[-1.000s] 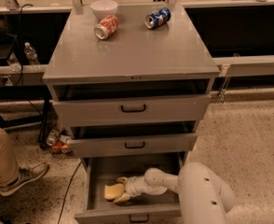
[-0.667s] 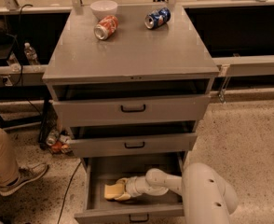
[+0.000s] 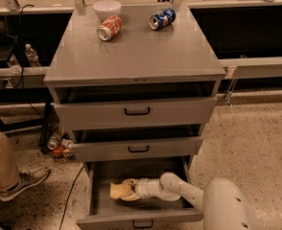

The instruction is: Pick sponge from bottom drawer and place on counter

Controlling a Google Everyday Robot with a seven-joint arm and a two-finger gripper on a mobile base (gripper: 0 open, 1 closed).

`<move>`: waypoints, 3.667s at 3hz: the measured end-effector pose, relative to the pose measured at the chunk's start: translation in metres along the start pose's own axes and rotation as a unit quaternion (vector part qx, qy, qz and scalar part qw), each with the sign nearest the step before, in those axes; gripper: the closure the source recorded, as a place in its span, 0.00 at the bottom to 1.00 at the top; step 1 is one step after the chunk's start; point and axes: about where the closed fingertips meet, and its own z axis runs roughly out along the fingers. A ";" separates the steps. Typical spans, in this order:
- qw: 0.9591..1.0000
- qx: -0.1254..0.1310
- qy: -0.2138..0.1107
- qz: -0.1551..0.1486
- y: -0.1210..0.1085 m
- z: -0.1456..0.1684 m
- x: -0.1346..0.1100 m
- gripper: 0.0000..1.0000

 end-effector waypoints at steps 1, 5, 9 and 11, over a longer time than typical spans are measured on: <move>0.999 0.012 -0.030 -0.024 -0.012 -0.038 -0.021 1.00; 0.992 0.076 -0.051 -0.091 -0.008 -0.124 -0.082 1.00; 0.956 0.206 -0.075 -0.194 -0.005 -0.248 -0.169 1.00; 0.929 0.280 -0.082 -0.227 -0.040 -0.320 -0.228 1.00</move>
Offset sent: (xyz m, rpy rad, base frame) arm 0.0076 -0.0682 0.1061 0.0501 -0.1775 0.0063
